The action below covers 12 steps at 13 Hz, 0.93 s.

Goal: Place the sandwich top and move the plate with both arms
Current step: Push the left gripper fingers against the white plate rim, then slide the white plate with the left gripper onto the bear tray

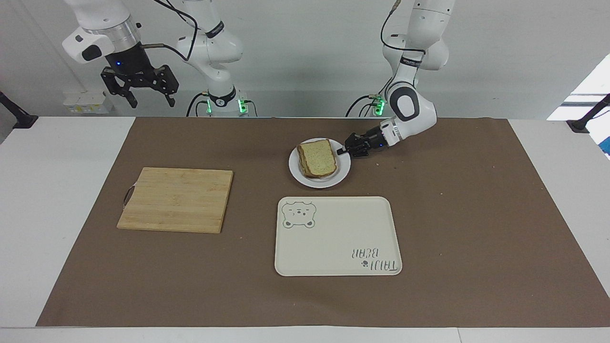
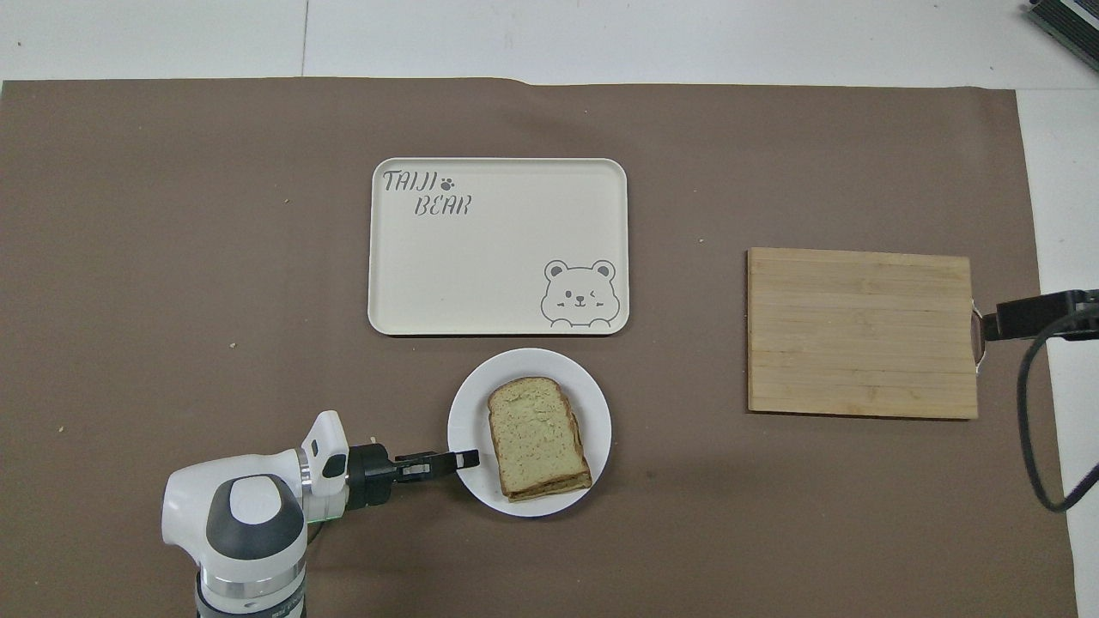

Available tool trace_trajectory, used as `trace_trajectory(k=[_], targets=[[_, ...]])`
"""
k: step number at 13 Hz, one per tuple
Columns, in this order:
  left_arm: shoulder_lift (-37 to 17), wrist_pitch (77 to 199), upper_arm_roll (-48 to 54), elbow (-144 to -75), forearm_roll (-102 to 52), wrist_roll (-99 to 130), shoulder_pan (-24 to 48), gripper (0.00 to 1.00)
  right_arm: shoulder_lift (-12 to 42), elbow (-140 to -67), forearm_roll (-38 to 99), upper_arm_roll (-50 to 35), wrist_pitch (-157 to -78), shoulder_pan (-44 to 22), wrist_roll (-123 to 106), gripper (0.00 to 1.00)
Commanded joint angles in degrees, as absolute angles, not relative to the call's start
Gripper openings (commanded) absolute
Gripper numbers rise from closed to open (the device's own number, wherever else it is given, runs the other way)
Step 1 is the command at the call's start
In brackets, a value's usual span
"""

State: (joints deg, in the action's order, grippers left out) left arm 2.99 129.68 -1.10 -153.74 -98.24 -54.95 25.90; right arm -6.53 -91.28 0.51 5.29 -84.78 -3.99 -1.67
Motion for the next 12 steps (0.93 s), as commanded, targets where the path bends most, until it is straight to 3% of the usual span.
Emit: trace_trajectory(k=[1,7,12], targets=[[3.87,128.42,-1.41,-154.60,-99.67,-55.55,24.79,0.00,-7.29,-92.02,0.09,5.01,-84.29,-3.52,-3.16,1.00],[4.39,122.87,-1.58,-153.20,-99.58,-54.84,18.55,0.00,-7.29,-92.02,0.18,5.01,-84.20,-3.52,-3.16,1.00],[0.01,122.87,-1.76,-143.37,-98.53,-49.84,13.72,0.00,-7.29,-92.02,0.17,5.01,-84.29,-3.52,-3.16,1.00]])
